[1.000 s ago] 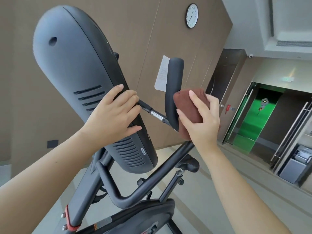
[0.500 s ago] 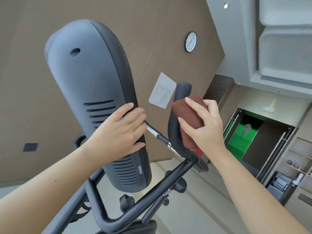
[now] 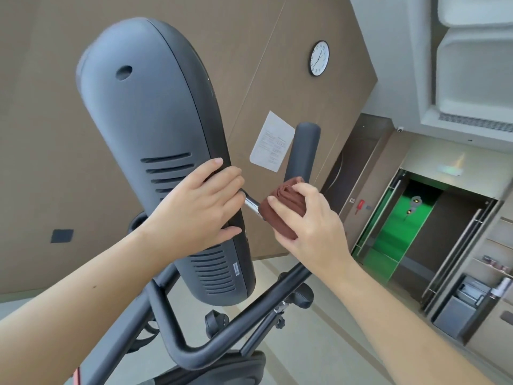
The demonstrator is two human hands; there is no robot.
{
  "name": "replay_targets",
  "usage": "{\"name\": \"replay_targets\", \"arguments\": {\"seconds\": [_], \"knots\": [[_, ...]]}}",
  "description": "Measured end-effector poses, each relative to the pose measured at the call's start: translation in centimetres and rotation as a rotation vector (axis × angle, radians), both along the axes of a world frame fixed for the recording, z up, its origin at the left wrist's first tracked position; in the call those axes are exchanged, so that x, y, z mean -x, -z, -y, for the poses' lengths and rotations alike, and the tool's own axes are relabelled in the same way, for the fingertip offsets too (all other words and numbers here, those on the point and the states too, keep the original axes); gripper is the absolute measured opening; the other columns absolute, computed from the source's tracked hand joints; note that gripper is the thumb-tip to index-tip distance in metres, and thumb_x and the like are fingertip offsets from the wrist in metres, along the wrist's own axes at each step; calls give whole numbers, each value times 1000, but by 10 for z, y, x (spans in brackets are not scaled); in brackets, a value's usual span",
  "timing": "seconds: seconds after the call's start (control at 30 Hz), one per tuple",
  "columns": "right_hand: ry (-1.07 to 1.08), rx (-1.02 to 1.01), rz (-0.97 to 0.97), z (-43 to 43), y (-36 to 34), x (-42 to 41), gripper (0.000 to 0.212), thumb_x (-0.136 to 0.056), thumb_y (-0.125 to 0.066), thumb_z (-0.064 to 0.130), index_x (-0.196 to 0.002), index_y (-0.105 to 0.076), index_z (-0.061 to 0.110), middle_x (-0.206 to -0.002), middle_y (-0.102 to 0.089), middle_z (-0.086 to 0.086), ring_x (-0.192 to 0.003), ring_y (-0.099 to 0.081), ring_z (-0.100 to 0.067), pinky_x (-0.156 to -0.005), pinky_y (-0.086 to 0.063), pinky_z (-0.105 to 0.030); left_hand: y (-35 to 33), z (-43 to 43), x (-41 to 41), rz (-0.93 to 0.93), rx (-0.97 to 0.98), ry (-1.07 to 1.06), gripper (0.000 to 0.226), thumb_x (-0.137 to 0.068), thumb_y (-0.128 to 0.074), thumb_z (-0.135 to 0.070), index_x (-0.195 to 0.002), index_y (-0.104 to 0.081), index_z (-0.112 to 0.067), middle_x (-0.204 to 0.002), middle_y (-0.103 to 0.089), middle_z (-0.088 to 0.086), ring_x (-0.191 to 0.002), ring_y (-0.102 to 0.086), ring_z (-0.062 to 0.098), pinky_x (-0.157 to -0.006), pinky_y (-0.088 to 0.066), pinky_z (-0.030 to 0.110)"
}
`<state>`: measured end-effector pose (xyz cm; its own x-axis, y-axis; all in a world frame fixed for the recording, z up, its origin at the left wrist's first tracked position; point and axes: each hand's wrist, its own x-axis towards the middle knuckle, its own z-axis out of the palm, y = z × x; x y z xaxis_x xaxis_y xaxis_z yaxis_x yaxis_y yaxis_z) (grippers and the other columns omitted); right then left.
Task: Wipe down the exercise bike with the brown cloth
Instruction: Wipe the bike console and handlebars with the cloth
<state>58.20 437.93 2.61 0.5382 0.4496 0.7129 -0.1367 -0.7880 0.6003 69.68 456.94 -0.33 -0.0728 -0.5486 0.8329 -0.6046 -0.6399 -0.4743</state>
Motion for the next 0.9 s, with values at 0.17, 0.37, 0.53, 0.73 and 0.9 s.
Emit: {"name": "replay_targets", "arguments": {"seconds": [0.17, 0.37, 0.53, 0.73, 0.9], "knots": [[-225, -161, 132, -2, -24, -1, 43, -79, -69, 27, -120, -60, 15, -121, -39, -12, -110, -49, -27, -90, -48, -29, 0, 0, 1, -5, -11, 17, 47, -71, -66, -48, -87, -66, -3, -99, -67, 13, -104, -60, 27, -100, -26, 41], [-354, -463, 252, -10, -43, -27, 43, -78, -70, 23, -119, -61, 16, -118, -45, -20, -114, -48, -26, -95, -41, -22, 4, 4, -1, -10, 27, 11, 45, -75, -62, -46, -89, -65, -3, -103, -66, 15, -107, -59, 27, -101, -25, 42], [-365, -327, 157, 22, 8, -6, 42, -77, -72, 18, -117, -61, 14, -119, -39, -13, -113, -45, -24, -96, -45, -30, 5, 5, 0, -18, 8, -22, 50, -76, -62, -47, -95, -65, 0, -108, -65, 17, -111, -57, 30, -102, -23, 45], [-152, -206, 10, 71, 68, 32, 54, -67, -80, 11, -117, -60, 19, -118, -43, -14, -96, -58, -37, -80, -55, -43, 10, 5, 2, -36, 7, -30, 50, -78, -60, -47, -98, -64, -1, -110, -64, 18, -114, -55, 31, -102, -22, 45], [-52, -446, -1, 86, 85, 63, 46, -68, -79, 9, -112, -66, 10, -114, -54, -25, -105, -54, -34, -85, -52, -45, 10, 6, 2, -37, 17, -22, 48, -78, -59, -47, -96, -63, -3, -109, -64, 16, -116, -54, 30, -104, -18, 44]]}}
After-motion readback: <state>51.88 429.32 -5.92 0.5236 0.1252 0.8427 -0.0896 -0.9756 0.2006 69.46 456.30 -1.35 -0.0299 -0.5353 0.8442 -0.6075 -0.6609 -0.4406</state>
